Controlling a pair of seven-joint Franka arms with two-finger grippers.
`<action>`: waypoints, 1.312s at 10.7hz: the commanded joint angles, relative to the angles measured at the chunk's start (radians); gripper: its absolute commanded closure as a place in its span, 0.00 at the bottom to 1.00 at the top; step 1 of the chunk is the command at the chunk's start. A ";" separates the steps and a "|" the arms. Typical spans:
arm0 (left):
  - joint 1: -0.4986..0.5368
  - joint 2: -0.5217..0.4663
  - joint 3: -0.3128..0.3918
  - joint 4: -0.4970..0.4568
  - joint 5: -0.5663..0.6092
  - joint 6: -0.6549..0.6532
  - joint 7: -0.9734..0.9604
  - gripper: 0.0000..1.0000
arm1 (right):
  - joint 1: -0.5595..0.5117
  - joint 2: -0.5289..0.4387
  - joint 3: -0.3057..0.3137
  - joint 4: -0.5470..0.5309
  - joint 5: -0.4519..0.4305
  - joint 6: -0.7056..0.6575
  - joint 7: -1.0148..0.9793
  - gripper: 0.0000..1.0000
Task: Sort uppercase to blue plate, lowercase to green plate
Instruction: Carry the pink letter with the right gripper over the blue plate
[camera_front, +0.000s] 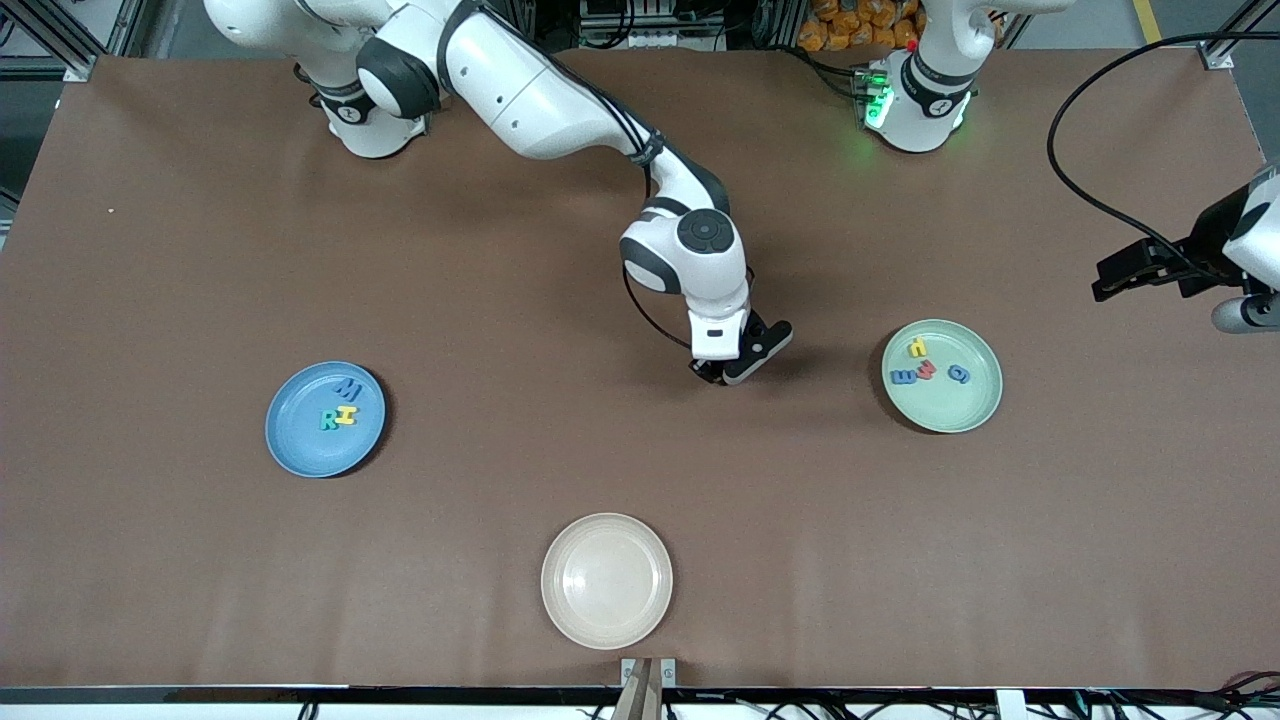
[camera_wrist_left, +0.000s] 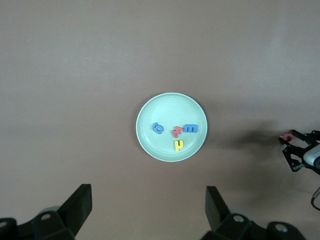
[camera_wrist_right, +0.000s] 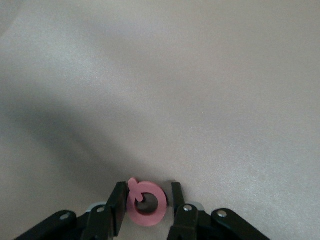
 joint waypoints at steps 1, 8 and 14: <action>0.008 -0.036 -0.018 -0.033 -0.009 0.018 -0.022 0.00 | 0.005 0.030 0.001 0.024 -0.003 -0.003 0.028 0.73; 0.019 -0.044 -0.027 -0.033 0.017 0.045 -0.020 0.00 | -0.044 -0.092 0.000 0.024 0.090 -0.167 0.025 0.91; 0.008 -0.029 -0.028 -0.036 0.016 0.057 -0.019 0.00 | -0.243 -0.324 -0.031 0.011 0.114 -0.649 0.034 0.99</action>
